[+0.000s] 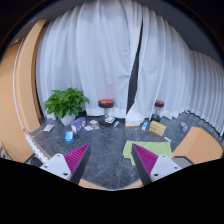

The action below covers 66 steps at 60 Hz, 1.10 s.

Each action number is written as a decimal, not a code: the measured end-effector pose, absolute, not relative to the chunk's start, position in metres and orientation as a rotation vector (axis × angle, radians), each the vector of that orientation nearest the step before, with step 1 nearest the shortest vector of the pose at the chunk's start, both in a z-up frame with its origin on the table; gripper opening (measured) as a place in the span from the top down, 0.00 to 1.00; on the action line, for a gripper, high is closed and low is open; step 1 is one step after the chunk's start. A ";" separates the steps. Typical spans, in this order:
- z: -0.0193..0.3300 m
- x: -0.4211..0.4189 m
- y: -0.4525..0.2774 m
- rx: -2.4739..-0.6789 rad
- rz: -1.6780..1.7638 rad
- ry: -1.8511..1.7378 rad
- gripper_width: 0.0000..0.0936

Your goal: Fold towel

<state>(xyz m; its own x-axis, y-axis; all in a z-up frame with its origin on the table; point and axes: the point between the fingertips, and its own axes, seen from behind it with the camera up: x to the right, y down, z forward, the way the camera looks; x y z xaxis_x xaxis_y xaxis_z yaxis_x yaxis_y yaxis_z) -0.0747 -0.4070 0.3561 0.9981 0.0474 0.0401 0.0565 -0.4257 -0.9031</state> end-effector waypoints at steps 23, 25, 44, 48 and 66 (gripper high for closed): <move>0.265 -0.059 -0.429 -2.130 -0.008 -0.007 0.10; 0.248 -0.055 -0.424 -2.148 -0.010 0.003 0.10; 0.113 -0.002 -0.277 -2.218 -0.063 0.023 0.09; 0.093 0.013 -0.232 -2.217 -0.096 0.023 0.10; 0.006 0.072 -0.114 -2.327 -0.172 0.080 0.10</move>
